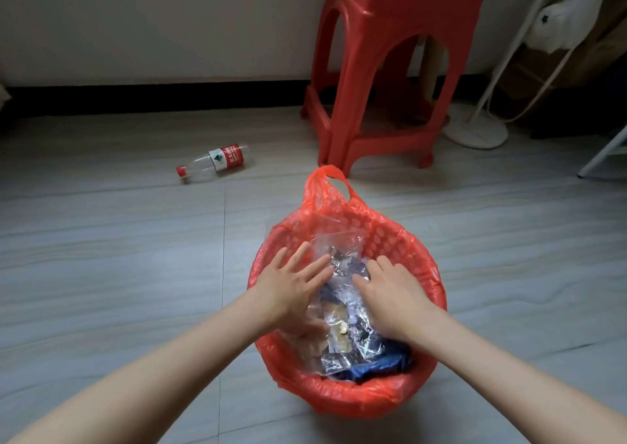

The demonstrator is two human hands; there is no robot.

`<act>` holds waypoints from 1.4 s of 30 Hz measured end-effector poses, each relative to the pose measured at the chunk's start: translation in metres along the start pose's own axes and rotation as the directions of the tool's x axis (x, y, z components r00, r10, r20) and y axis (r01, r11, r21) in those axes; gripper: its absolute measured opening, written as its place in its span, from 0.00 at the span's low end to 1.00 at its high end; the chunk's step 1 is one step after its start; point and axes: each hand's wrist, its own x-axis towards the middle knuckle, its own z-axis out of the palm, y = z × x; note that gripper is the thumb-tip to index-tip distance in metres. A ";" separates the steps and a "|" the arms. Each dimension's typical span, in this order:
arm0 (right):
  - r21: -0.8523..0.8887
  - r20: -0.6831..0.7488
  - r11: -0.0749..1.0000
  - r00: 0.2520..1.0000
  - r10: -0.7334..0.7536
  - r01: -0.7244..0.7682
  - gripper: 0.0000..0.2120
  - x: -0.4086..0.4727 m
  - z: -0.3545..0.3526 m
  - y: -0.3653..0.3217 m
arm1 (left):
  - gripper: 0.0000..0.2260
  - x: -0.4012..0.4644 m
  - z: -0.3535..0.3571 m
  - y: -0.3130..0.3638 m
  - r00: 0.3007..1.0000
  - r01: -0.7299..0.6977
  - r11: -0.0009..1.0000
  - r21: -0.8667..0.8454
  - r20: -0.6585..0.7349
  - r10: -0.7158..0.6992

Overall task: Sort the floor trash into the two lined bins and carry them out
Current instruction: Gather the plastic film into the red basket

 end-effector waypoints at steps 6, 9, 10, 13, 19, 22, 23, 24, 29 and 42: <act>0.258 0.247 0.964 0.960 -0.131 0.065 0.39 -0.006 0.000 0.002 | 0.42 0.009 0.007 0.005 0.995 0.022 0.998 -0.062 0.102 -0.015; 0.226 0.381 0.973 0.916 -0.129 0.043 0.48 0.001 0.009 -0.002 | 0.45 0.012 0.009 0.005 0.981 0.047 0.970 -0.240 0.194 0.000; 0.226 0.398 0.974 0.910 -0.119 0.029 0.51 0.006 0.011 -0.001 | 0.47 0.013 0.008 0.004 0.974 0.055 0.958 -0.282 0.228 0.011; 0.247 0.481 0.969 0.872 -0.095 -0.031 0.58 0.023 0.013 0.002 | 0.51 0.022 0.006 0.000 0.935 0.096 0.925 -0.367 0.352 0.042; 0.196 0.606 0.979 0.791 -0.080 -0.051 0.56 0.057 0.040 -0.002 | 0.53 0.043 0.018 0.005 0.896 0.124 0.906 -0.404 0.438 0.072; 0.185 0.619 0.981 0.782 -0.070 -0.059 0.52 0.069 0.056 -0.006 | 0.54 0.056 0.029 0.010 0.896 0.124 0.924 -0.362 0.442 0.053; 0.176 0.621 0.983 0.781 -0.067 -0.056 0.51 0.071 0.059 -0.008 | 0.54 0.059 0.033 0.010 0.896 0.132 0.924 -0.360 0.443 0.045; 0.173 0.622 0.983 0.781 -0.064 -0.057 0.49 0.072 0.061 -0.009 | 0.53 0.061 0.036 0.011 0.896 0.142 0.920 -0.366 0.442 0.038; 0.178 0.557 0.983 0.828 -0.059 -0.049 0.49 0.072 0.068 -0.017 | 0.49 0.068 0.060 0.017 0.944 0.152 0.916 -0.372 0.328 -0.024; 0.321 0.489 0.945 0.864 -0.117 -0.053 0.48 0.051 0.053 0.004 | 0.41 0.039 0.027 0.013 0.974 0.130 0.876 -0.465 0.226 -0.025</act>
